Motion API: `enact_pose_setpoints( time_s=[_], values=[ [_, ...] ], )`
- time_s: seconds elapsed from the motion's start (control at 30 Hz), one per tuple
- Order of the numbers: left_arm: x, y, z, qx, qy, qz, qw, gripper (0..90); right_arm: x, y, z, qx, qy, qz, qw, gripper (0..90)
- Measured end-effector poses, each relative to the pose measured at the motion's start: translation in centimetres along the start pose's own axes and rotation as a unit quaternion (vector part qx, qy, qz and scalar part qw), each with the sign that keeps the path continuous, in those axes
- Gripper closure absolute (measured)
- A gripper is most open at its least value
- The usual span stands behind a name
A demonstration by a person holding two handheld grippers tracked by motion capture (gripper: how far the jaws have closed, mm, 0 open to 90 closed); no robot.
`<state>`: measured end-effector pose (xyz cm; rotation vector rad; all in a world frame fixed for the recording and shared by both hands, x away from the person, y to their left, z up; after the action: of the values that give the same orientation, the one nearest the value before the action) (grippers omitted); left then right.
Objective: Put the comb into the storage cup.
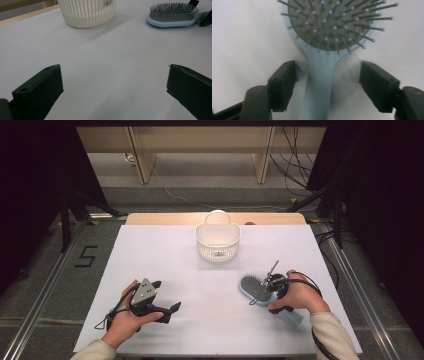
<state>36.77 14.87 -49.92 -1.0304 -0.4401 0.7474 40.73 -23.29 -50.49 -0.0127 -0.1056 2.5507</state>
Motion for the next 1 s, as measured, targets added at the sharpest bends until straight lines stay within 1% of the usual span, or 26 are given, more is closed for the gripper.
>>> enact_pose_setpoints(
  time_s=[0.27,0.37,0.4,0.67,0.77,0.9,0.93,0.97,1.0],
  values=[
    [-0.02,0.0,-0.01,-0.001,0.002,0.0,1.0,0.0,-0.04,-0.04,0.09,-0.002,0.0,0.0,1.0,40.2],
    [-0.04,0.0,0.0,0.0,0.002,0.0,1.0,0.0,0.06,-0.13,0.07,0.001,0.001,0.004,1.0,42.8],
    [-0.04,0.0,0.0,0.0,0.002,0.0,1.0,0.0,0.12,-0.15,0.14,0.006,0.001,0.004,1.0,43.8],
    [-0.05,0.0,0.01,0.0,0.002,-0.001,1.0,0.0,0.61,-0.36,0.21,0.015,0.001,0.007,0.9999,54.3],
    [-0.09,0.0,0.0,0.0,0.003,-0.001,1.0,0.0,0.64,-0.37,0.2,0.015,0.0,0.006,0.9999,54.9],
    [-0.1,0.01,-0.02,0.0,0.003,-0.002,1.0,0.0,0.61,-0.44,0.16,0.011,-0.002,0.004,0.9999,58.0],
    [-0.11,0.01,-0.02,0.0,0.003,-0.002,1.0,0.1,0.6,-0.45,0.17,0.012,-0.002,0.004,0.9999,58.8],
    [-0.11,0.0,-0.02,0.0,0.003,-0.002,1.0,0.2,0.57,-0.46,0.26,0.018,-0.001,0.005,0.9998,60.7],
    [-0.11,0.0,-0.02,0.0,0.003,-0.002,1.0,0.2,0.57,-0.46,0.26,0.018,-0.001,0.005,0.9998,60.7]
  ],
)
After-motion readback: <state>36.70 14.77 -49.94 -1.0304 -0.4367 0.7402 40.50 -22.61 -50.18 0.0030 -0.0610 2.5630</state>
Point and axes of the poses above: each handheld gripper's, and its own axes: z roughly backward along the jaws, y roughly out of its underside, x roughly to its left, the point moved 5 cm from there along -z, roughly forward along the jaws, and after that the axes turned 2 degrees about -y, right-handed, at the moved point
